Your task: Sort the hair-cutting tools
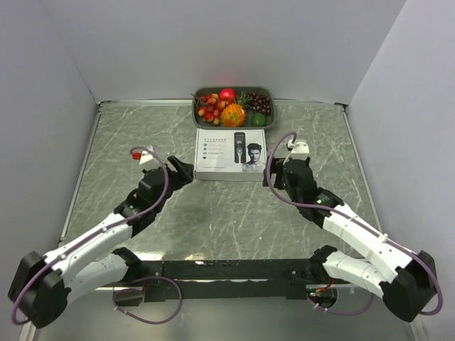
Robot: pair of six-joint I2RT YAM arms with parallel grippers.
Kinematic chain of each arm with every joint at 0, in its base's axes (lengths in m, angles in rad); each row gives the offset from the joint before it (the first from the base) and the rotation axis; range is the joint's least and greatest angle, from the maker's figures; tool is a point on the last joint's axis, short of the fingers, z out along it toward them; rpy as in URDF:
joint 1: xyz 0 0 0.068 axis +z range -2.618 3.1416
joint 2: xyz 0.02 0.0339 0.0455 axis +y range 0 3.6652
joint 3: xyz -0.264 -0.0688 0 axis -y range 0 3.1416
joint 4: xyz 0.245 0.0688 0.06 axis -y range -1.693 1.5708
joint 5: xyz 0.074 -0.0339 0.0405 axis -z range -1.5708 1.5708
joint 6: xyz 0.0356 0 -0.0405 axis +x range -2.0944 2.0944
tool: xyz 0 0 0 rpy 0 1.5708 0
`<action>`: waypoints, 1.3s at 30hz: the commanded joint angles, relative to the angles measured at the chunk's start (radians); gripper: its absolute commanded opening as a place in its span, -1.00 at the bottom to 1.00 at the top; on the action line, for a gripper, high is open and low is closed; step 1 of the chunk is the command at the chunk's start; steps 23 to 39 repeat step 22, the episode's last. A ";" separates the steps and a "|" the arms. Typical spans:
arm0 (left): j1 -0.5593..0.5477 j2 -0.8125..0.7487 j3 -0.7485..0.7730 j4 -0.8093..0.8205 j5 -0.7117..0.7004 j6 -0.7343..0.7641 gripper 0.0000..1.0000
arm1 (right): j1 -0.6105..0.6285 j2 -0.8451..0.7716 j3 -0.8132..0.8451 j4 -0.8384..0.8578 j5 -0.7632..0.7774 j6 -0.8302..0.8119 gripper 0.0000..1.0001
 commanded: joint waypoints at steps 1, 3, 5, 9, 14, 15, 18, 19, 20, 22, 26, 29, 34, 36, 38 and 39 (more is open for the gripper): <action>-0.005 -0.103 0.061 -0.155 -0.014 0.027 0.88 | 0.007 -0.074 0.074 -0.166 -0.023 -0.035 1.00; -0.005 -0.162 0.072 -0.201 -0.016 0.024 0.99 | 0.007 -0.113 0.087 -0.203 -0.014 -0.020 1.00; -0.005 -0.221 0.075 -0.240 -0.020 0.019 0.99 | 0.007 -0.143 0.103 -0.246 0.020 -0.014 1.00; -0.005 -0.273 0.105 -0.309 -0.034 0.025 0.99 | 0.010 -0.190 0.155 -0.339 0.078 0.060 1.00; -0.005 -0.304 0.101 -0.326 -0.039 0.020 0.99 | 0.010 -0.244 0.135 -0.330 0.091 0.075 1.00; -0.005 -0.305 0.096 -0.324 -0.037 0.016 0.99 | 0.010 -0.261 0.123 -0.318 0.065 0.060 1.00; -0.005 -0.305 0.098 -0.335 -0.040 0.011 0.99 | 0.008 -0.298 0.095 -0.297 -0.027 -0.018 1.00; -0.005 -0.308 0.098 -0.336 -0.040 0.013 0.99 | 0.010 -0.302 0.089 -0.283 -0.032 -0.043 1.00; -0.005 -0.313 0.098 -0.335 -0.042 0.016 0.99 | 0.008 -0.287 0.094 -0.283 -0.029 -0.049 1.00; -0.005 -0.319 0.096 -0.340 -0.045 0.016 0.99 | 0.010 -0.246 0.149 -0.338 0.059 -0.012 1.00; -0.005 -0.319 0.096 -0.340 -0.045 0.016 0.99 | 0.010 -0.246 0.149 -0.338 0.059 -0.012 1.00; -0.005 -0.319 0.096 -0.340 -0.045 0.016 0.99 | 0.010 -0.246 0.149 -0.338 0.059 -0.012 1.00; -0.005 -0.319 0.096 -0.340 -0.045 0.016 0.99 | 0.010 -0.246 0.149 -0.338 0.059 -0.012 1.00; -0.005 -0.319 0.096 -0.340 -0.045 0.016 0.99 | 0.010 -0.246 0.149 -0.338 0.059 -0.012 1.00; -0.005 -0.319 0.096 -0.340 -0.045 0.016 0.99 | 0.010 -0.246 0.149 -0.338 0.059 -0.012 1.00; -0.005 -0.319 0.096 -0.340 -0.045 0.016 0.99 | 0.010 -0.246 0.149 -0.338 0.059 -0.012 1.00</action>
